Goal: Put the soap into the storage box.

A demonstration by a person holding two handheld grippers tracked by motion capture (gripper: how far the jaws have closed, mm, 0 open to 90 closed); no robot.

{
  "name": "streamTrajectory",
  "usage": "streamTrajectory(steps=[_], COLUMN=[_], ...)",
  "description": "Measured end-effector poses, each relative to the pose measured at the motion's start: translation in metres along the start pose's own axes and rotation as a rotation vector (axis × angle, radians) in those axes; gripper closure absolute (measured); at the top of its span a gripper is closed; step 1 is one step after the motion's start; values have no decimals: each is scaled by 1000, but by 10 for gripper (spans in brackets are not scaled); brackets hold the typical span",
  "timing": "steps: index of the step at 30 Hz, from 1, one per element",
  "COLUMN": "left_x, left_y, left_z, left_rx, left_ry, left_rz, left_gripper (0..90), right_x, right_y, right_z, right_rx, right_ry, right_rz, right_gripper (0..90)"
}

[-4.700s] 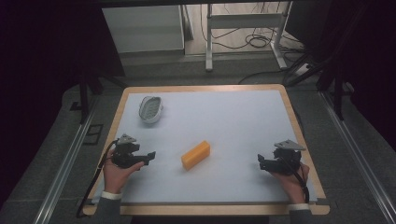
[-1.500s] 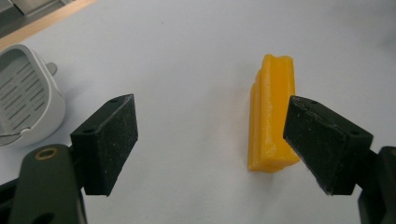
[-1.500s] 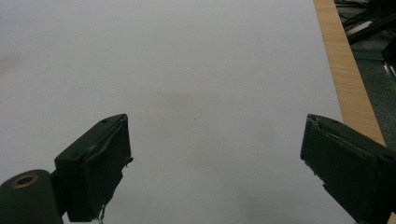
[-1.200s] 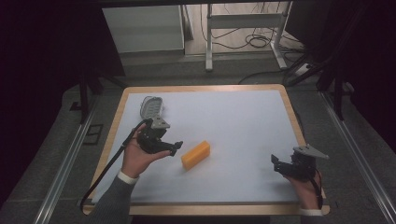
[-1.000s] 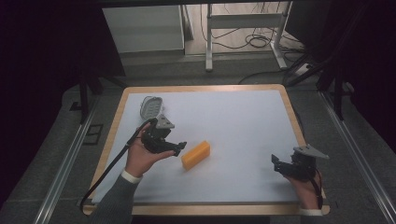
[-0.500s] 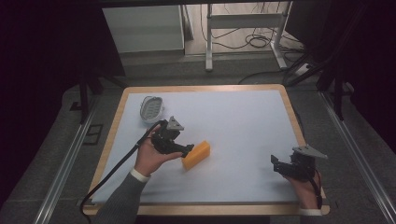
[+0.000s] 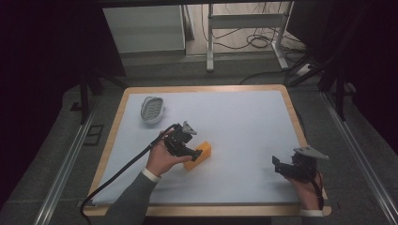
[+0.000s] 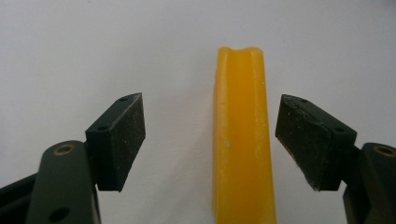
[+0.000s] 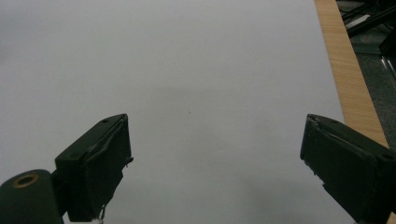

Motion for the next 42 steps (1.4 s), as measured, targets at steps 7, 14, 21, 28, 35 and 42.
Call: streamTrajectory(steps=[7, 14, 21, 28, 35, 42], left_x=[-18, -31, -39, -38, -37, -27], left_y=[4, 7, 12, 13, 13, 13], left_z=[-9, -17, -23, -23, -23, -19], left_rx=[-8, -13, -6, -13, -19, -17], left_ry=[-47, -95, -135, -126, -123, -101], left_rz=[-1, -18, -62, -41, -50, -64], left_gripper=[266, 342, 579, 609, 611, 611], right_x=[-2, -2, -2, -1, -1, 0], right_y=[2, 2, 2, 2, 2, 1], right_z=[-3, -3, -3, -2, -2, 0], right_rx=[1, 3, 4, 1, 0, 5], right_ry=[-9, -11, -9, -6, -5, 1], right_rz=[-4, -9, -4, -7, -9, -7], right_gripper=[89, 88, 89, 88, 89, 89])
Point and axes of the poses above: each handheld gripper's, and its own axes: x roughly backward along the jaws, z roughly out of its top, y roughly to its right, the point moved 10 cm from there along -x, roughly forward along the jaws, and after that the axes turned 11 degrees about x, right-handed, at the moved point
